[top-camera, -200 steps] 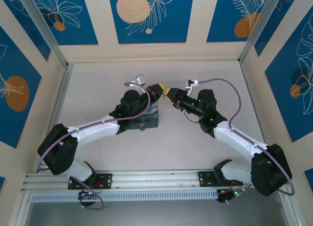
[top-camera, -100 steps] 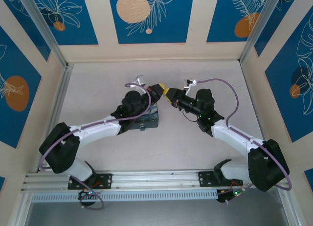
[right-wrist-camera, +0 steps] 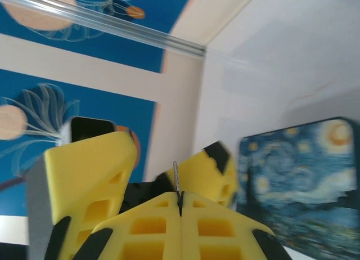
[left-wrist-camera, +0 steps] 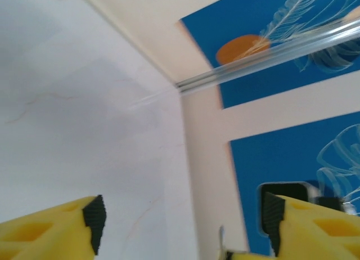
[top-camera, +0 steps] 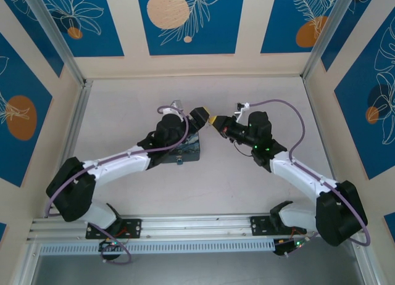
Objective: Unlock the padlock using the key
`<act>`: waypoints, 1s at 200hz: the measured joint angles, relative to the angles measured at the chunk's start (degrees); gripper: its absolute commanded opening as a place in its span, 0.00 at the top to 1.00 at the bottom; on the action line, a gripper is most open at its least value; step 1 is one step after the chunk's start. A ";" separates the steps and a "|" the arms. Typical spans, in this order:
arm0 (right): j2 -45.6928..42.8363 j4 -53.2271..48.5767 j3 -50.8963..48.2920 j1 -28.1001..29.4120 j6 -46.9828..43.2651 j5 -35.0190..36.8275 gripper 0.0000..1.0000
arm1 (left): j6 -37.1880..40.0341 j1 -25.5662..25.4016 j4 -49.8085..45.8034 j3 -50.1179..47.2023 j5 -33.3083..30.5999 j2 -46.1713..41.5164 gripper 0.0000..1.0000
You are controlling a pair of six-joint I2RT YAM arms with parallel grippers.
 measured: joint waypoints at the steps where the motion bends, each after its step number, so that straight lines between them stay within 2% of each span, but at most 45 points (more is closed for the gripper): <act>1: -0.11 -0.28 0.07 0.00 -0.26 0.07 1.00 | -0.07 0.04 -0.39 0.09 0.00 -0.09 0.18; 38: -4.98 -14.45 3.15 0.57 -14.60 5.55 1.00 | -0.72 2.54 -21.51 9.84 2.91 -3.61 0.17; 77: -6.05 -22.56 3.30 6.08 -28.28 15.02 1.00 | -1.55 4.57 -35.15 18.43 9.90 -2.47 0.21; 135: -6.05 -25.03 3.30 14.19 -41.55 26.18 1.00 | -6.23 4.55 -43.17 19.85 18.80 3.06 0.38; 200: -4.74 -24.85 4.33 17.35 -46.90 30.45 1.00 | -8.85 4.37 -44.15 20.24 21.97 5.03 0.42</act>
